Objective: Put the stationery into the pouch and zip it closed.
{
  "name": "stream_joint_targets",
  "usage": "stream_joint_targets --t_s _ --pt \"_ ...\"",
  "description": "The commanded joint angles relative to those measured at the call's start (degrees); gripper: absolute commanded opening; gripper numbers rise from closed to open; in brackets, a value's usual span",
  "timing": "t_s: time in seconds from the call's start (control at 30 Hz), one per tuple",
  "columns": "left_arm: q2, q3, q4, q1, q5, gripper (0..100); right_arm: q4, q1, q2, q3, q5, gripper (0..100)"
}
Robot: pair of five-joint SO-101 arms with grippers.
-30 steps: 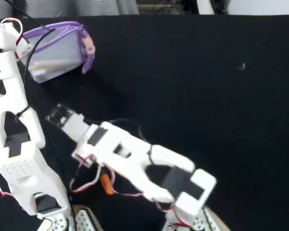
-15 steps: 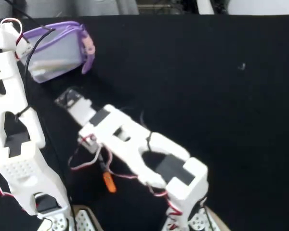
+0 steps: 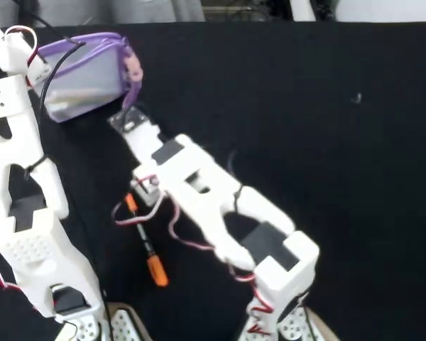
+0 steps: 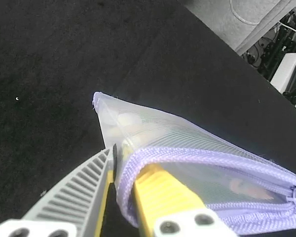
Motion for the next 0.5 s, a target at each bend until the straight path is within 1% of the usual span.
stream_joint_targets --t_s 0.0,0.07,0.1,0.23,0.47 --pt "-0.97 -2.95 -0.35 0.48 -0.26 3 -3.52 -4.31 -0.31 -1.45 -1.23 16.9" --pt "-0.97 -2.95 -0.35 0.48 -1.49 3 -5.1 -5.8 1.71 -1.36 -1.14 24.0" --pt "-0.97 -2.95 -0.35 0.48 -1.76 3 -5.54 -6.33 2.86 -1.54 -1.14 25.6" --pt "-0.97 -2.95 -0.35 0.48 -2.02 3 -6.24 -7.03 6.2 -3.3 -1.14 25.8" --pt "-0.97 -2.95 -0.44 0.48 -2.11 3 -2.46 -7.12 7.6 -6.55 -1.23 25.8"
